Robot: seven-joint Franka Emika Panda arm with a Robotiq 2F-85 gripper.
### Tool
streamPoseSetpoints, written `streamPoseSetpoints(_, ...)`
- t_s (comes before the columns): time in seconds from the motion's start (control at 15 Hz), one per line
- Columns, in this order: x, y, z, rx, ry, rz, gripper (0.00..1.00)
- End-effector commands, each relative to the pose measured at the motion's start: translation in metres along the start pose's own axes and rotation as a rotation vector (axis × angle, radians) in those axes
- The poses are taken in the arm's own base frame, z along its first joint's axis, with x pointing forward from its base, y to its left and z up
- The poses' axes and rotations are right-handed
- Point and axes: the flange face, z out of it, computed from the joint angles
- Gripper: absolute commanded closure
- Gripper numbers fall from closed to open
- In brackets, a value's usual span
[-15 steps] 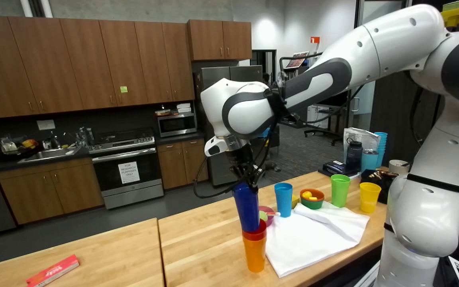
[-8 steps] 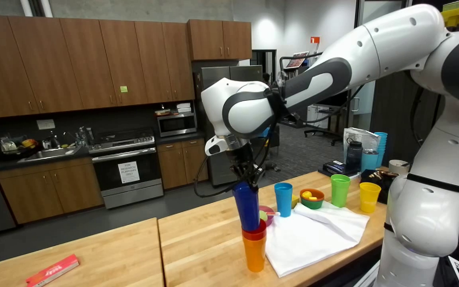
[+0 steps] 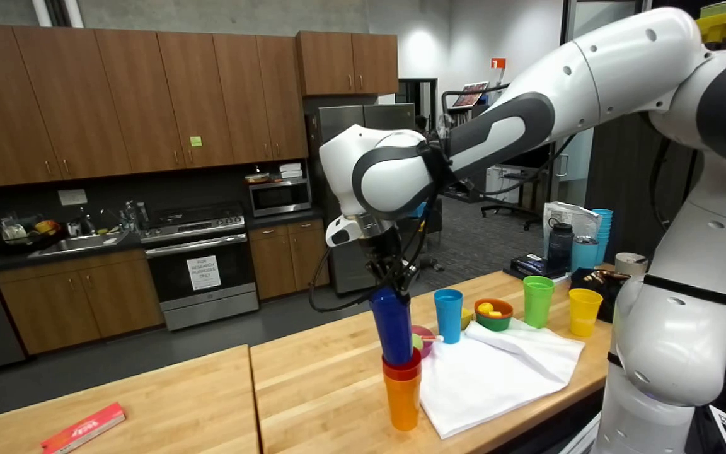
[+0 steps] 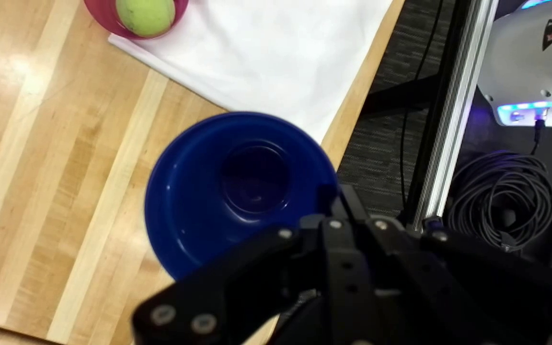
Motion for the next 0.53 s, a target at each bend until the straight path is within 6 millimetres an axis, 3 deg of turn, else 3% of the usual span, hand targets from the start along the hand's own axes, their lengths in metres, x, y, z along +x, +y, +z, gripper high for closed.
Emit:
streamPoseSetpoints(0.0,-0.0063,-0.0014,-0.0031,0.001,0.008,0.012,0.99)
streamPoseSetpoints(0.47,-0.0014,0.0008,0.0008,0.004,-0.001,0.004,0.97)
